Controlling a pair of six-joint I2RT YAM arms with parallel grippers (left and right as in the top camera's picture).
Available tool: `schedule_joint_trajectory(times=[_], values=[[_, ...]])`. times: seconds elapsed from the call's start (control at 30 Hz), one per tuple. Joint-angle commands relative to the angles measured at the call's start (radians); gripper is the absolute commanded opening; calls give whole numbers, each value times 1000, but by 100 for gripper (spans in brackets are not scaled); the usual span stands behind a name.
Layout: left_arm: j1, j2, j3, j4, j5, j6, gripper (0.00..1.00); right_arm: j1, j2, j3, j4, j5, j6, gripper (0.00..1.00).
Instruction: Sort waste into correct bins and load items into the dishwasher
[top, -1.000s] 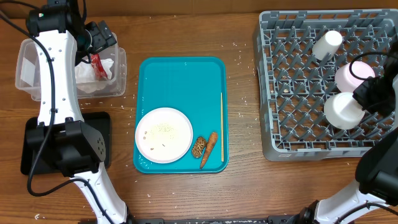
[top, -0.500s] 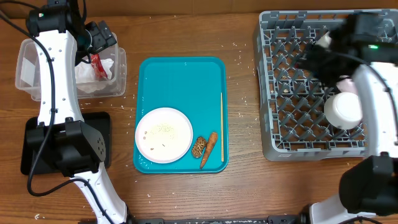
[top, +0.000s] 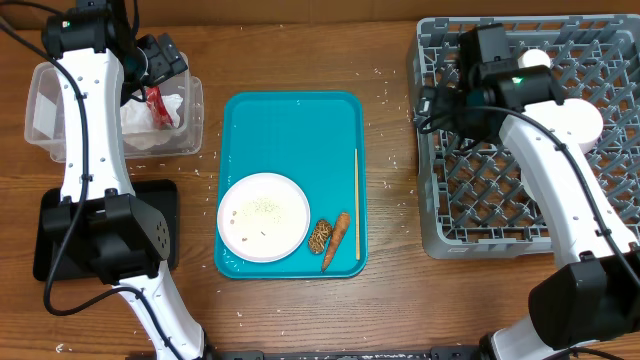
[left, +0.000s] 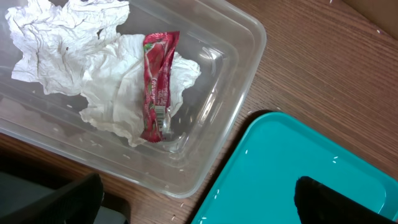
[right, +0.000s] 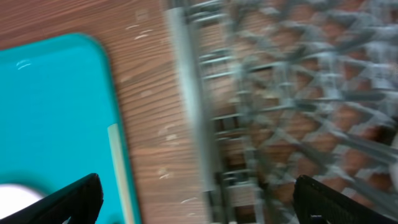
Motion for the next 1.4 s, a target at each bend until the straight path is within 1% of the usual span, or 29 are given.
schedule_joint_trajectory(times=[0.0,0.1,0.17,0.23,0.33,0.4,0.43,0.47,0.5,0.53,0.57,0.67,0.73,0.77,0.87,1.07,1.37], values=[[-7,-18,0,3,-13,-14,100,-20,-8,10,1,44,22,100],[-7,-18,0,3,-13,-14,100,-17,-8,10,1,-120,-94,100],[-7,-18,0,3,-13,-14,100,-16,-8,10,-11,-108,-138,100],[-7,-18,0,3,-13,-14,100,-19,-8,8,-28,37,-113,100],[-7,-18,0,3,-13,-14,100,-53,-8,6,-56,294,36,100],[-7,-18,0,3,-13,-14,100,-101,-8,6,-70,394,103,100],[-7,-18,0,3,-13,-14,100,-146,-8,6,-71,413,118,100],[-7,-18,0,3,-13,-14,100,-180,-8,6,-70,408,118,96],[-7,-18,0,3,-13,-14,100,-224,-8,6,-70,391,118,89],[-7,-18,0,3,-13,-14,100,-265,-7,6,-70,365,118,79],[-7,-18,0,3,-13,-14,100,-335,-5,5,-70,299,117,66],[-7,-18,0,3,-13,-14,100,-445,6,3,-77,203,117,39],[-7,-18,0,3,-13,-14,100,-507,19,-1,-78,160,117,25],[-7,-18,0,3,-13,-14,100,-528,26,-2,-78,144,116,23],[-7,-18,0,3,-13,-14,100,-564,53,-10,-70,85,61,22],[-7,-18,0,3,-13,-14,100,-569,89,-61,-27,78,60,22],[-7,-18,0,3,-13,-14,100,-585,91,-173,49,79,64,22]])
